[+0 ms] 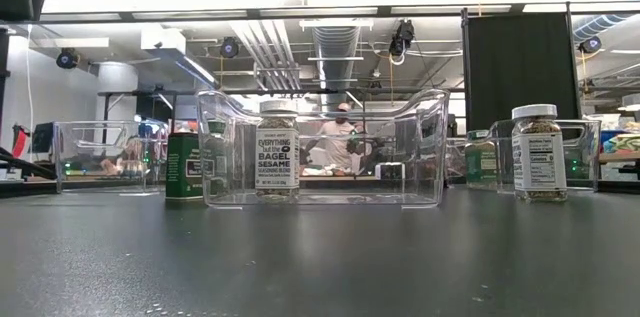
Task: Sort spices by type
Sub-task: Put the black seasoning can into the top left transparent bin
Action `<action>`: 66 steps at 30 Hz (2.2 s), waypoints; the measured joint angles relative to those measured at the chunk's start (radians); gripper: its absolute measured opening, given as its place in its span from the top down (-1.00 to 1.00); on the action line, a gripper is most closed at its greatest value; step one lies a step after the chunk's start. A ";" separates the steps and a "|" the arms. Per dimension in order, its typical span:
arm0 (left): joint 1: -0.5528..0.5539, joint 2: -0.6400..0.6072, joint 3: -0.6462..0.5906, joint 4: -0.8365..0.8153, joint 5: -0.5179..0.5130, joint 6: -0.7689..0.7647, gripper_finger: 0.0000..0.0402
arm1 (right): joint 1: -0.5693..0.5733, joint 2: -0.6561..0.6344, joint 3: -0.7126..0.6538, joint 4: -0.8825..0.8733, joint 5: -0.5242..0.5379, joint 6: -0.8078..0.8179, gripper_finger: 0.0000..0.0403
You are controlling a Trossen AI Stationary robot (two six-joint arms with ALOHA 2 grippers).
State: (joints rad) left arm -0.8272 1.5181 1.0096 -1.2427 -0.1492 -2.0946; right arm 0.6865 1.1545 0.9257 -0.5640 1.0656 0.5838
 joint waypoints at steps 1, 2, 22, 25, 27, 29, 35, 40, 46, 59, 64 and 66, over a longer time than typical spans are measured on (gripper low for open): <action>0.000 0.000 -0.011 0.010 0.000 -0.002 -0.40 | 0.000 0.000 0.000 0.000 0.000 0.000 0.95; 0.000 0.000 -0.021 0.017 0.001 -0.003 -0.39 | 0.000 0.000 -0.001 0.000 0.000 0.000 0.95; 0.001 0.000 -0.032 0.055 0.001 0.031 0.45 | 0.000 0.000 -0.013 0.000 0.000 0.000 0.95; 0.002 -0.001 0.015 0.024 0.000 0.060 0.45 | 0.000 0.000 -0.013 0.000 0.000 0.000 0.95; 0.004 -0.002 0.062 -0.028 -0.009 0.074 0.45 | 0.000 0.000 -0.013 0.000 0.000 0.000 0.95; 0.008 -0.002 0.119 -0.084 -0.036 0.095 0.45 | 0.000 0.000 -0.013 0.000 0.000 0.000 0.95; 0.060 -0.003 0.308 -0.263 -0.190 0.215 0.41 | 0.000 0.000 -0.013 0.000 0.000 0.000 0.95; 0.183 -0.020 0.424 -0.319 -0.310 0.452 0.40 | 0.000 0.000 -0.013 0.000 0.000 0.000 0.95; 0.426 -0.051 0.485 -0.329 -0.408 0.791 0.40 | 0.000 0.000 -0.013 0.000 0.000 0.000 0.95; 1.192 -0.229 0.421 -0.182 -0.454 1.415 0.40 | 0.000 0.000 -0.013 0.000 -0.010 -0.027 0.95; 1.495 -0.326 0.296 0.055 -0.247 1.630 0.40 | 0.000 -0.001 -0.013 0.000 -0.019 -0.047 0.95; 1.580 -0.343 0.239 0.115 -0.192 1.684 0.41 | -0.001 -0.001 -0.013 0.000 -0.019 -0.053 0.95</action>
State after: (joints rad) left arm 0.7523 1.1748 1.2483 -1.1279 -0.3414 -0.4108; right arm 0.6859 1.1533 0.9123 -0.5640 1.0468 0.5309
